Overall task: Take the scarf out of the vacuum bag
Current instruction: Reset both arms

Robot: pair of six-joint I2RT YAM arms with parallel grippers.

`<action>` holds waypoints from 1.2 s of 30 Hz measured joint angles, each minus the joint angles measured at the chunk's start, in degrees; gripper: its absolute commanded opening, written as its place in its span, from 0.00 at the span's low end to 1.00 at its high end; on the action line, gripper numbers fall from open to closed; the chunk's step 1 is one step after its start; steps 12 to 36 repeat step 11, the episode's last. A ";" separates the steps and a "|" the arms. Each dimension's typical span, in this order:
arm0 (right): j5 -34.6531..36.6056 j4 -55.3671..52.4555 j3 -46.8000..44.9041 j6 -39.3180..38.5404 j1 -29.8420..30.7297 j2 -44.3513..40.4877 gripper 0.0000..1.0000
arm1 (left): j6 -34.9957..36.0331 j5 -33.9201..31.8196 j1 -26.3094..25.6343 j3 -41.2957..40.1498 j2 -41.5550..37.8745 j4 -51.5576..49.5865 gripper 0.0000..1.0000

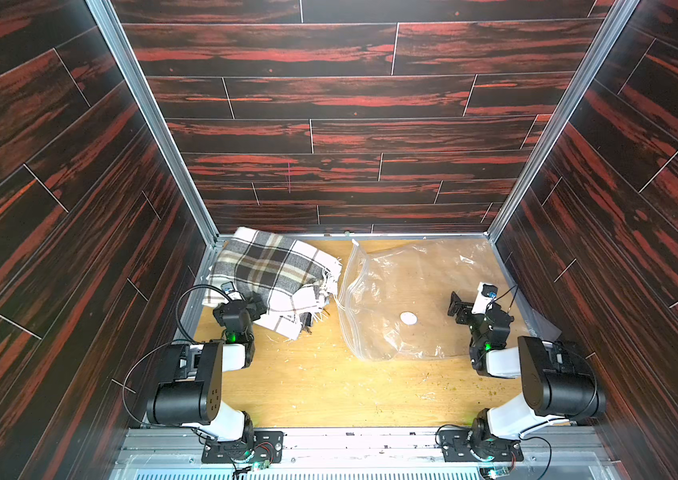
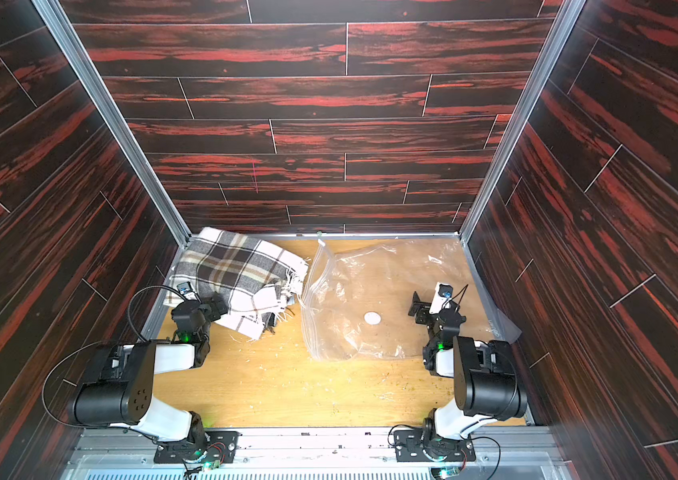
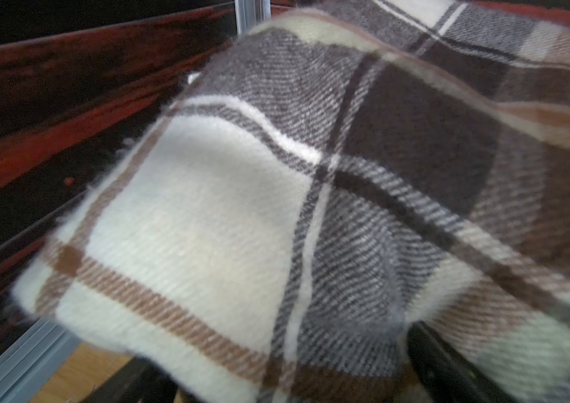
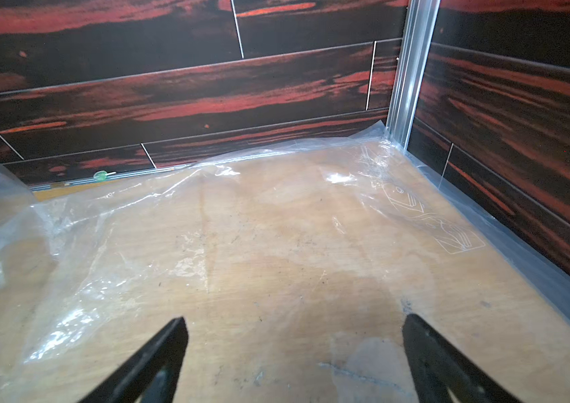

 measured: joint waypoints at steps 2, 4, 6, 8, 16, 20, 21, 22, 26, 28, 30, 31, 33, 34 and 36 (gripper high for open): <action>0.02 -0.07 0.00 -0.04 0.00 0.00 0.98 | 0.00 0.00 0.00 0.00 0.00 0.00 1.00; 0.02 -0.20 0.00 -0.09 0.00 0.00 0.98 | 0.00 0.02 0.00 0.00 0.00 0.00 1.00; 0.11 -0.20 0.00 -0.42 0.20 0.00 0.98 | 0.00 0.02 0.00 0.00 0.00 0.00 1.00; 0.07 -0.24 0.00 -0.61 0.52 0.00 0.98 | 0.02 0.02 0.00 0.00 0.00 0.00 1.00; 0.00 -0.24 0.00 -0.68 0.72 0.00 0.98 | 0.02 0.02 0.00 0.00 0.00 0.00 1.00; 0.00 -0.24 0.00 -0.68 0.72 0.00 0.98 | 0.02 0.02 0.00 0.00 0.00 0.00 1.00; 0.00 -0.24 0.00 -0.68 0.72 0.00 0.98 | 0.02 0.02 0.00 0.00 0.00 0.00 1.00; 0.00 -0.24 0.00 -0.68 0.72 0.00 0.98 | 0.02 0.02 0.00 0.00 0.00 0.00 1.00; 0.00 -0.24 0.00 -0.68 0.72 0.00 0.98 | 0.02 0.02 0.00 0.00 0.00 0.00 1.00; 0.00 -0.24 0.00 -0.68 0.72 0.00 0.98 | 0.02 0.02 0.00 0.00 0.00 0.00 1.00; 0.00 -0.24 0.00 -0.68 0.72 0.00 0.98 | 0.02 0.02 0.00 0.00 0.00 0.00 1.00; 0.00 -0.24 0.00 -0.68 0.72 0.00 0.98 | 0.02 0.02 0.00 0.00 0.00 0.00 1.00; 0.00 -0.24 0.00 -0.68 0.72 0.00 0.98 | 0.02 0.02 0.00 0.00 0.00 0.00 1.00; 0.00 -0.24 0.00 -0.68 0.72 0.00 0.98 | 0.02 0.02 0.00 0.00 0.00 0.00 1.00; 0.00 -0.24 0.00 -0.68 0.72 0.00 0.98 | 0.02 0.02 0.00 0.00 0.00 0.00 1.00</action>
